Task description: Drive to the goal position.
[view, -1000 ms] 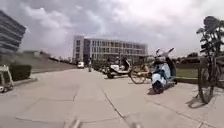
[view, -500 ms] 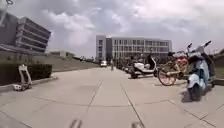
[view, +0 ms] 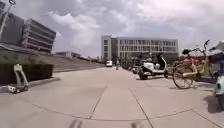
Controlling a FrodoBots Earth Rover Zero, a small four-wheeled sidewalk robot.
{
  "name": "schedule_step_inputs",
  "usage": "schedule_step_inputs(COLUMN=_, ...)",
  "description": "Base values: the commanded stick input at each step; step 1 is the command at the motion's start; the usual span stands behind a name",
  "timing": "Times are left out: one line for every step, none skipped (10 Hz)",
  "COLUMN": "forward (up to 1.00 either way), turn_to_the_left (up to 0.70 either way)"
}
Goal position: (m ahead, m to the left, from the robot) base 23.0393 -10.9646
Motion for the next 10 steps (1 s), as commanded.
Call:
schedule_step_inputs(forward=0.84, turn_to_the_left=0.0)
schedule_step_inputs(forward=0.84, turn_to_the_left=0.0)
schedule_step_inputs(forward=0.84, turn_to_the_left=0.0)
schedule_step_inputs(forward=0.84, turn_to_the_left=0.0)
schedule_step_inputs(forward=0.84, turn_to_the_left=0.0)
schedule_step_inputs(forward=0.84, turn_to_the_left=0.0)
schedule_step_inputs(forward=0.84, turn_to_the_left=0.0)
schedule_step_inputs(forward=0.84, turn_to_the_left=0.0)
schedule_step_inputs(forward=0.84, turn_to_the_left=-0.01)
schedule_step_inputs(forward=0.84, turn_to_the_left=-0.32)
